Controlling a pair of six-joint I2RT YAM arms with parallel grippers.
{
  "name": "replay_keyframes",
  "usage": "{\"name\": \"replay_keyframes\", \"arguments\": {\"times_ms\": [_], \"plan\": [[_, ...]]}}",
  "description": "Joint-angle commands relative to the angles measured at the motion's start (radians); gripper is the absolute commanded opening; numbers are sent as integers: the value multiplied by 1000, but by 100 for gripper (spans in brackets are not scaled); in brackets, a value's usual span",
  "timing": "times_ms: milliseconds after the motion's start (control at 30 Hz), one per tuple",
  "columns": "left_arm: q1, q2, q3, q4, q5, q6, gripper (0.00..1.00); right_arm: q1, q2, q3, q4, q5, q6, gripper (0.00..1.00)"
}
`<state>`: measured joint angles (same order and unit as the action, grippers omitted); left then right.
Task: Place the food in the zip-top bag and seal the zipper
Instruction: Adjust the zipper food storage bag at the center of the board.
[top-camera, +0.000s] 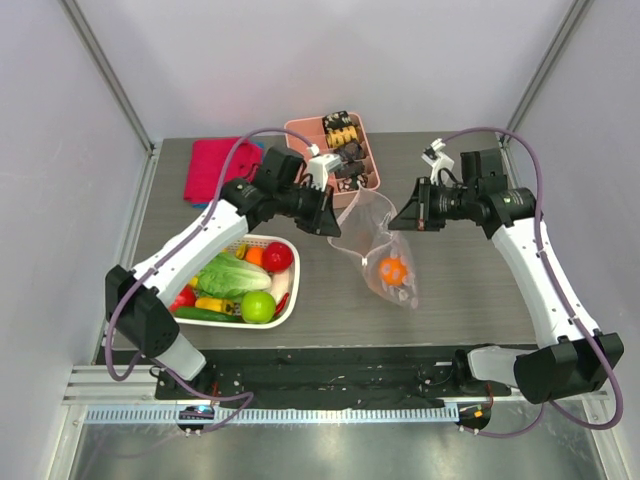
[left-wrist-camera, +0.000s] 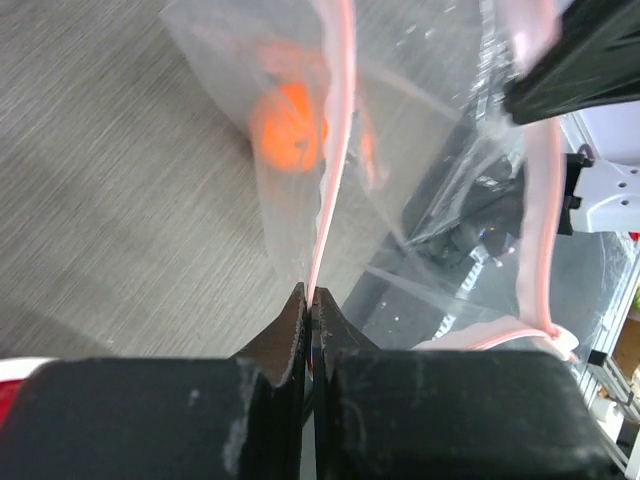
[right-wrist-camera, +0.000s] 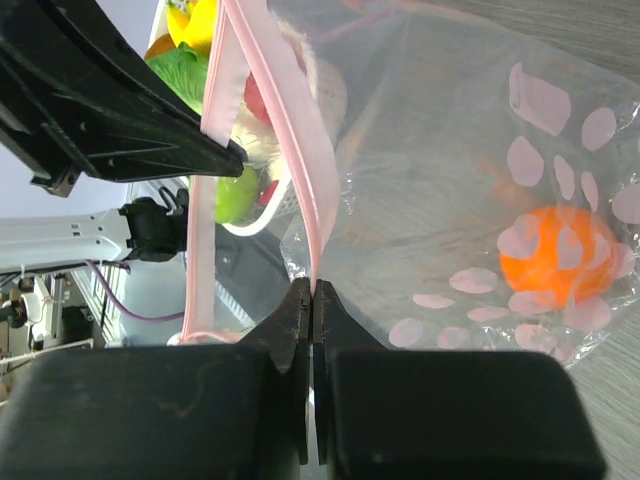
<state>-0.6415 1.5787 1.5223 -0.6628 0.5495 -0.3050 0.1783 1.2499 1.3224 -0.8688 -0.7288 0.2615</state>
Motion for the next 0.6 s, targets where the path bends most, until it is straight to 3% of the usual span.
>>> {"name": "replay_keyframes", "arguments": {"times_ms": [0,167,333,367,433,467,567], "plan": [[58,-49,-16,9,-25,17,0,-36,-20,107,-28,2,-11,1],[143,-77,-42,-44,-78,99,6,-63,-30,159,-98,68,-54,1],[143,-106,-76,-37,-30,119,30,-63,-29,87,-59,39,1,1],[143,-102,-68,-44,-22,118,46,-62,-29,74,-35,34,21,1],[141,-95,-51,-75,-11,129,60,-59,-24,38,-12,29,36,1],[147,-98,-45,-84,-14,130,74,-57,-23,31,0,26,41,1],[213,-157,-42,-119,29,148,93,-53,-9,20,22,19,64,1]]}}
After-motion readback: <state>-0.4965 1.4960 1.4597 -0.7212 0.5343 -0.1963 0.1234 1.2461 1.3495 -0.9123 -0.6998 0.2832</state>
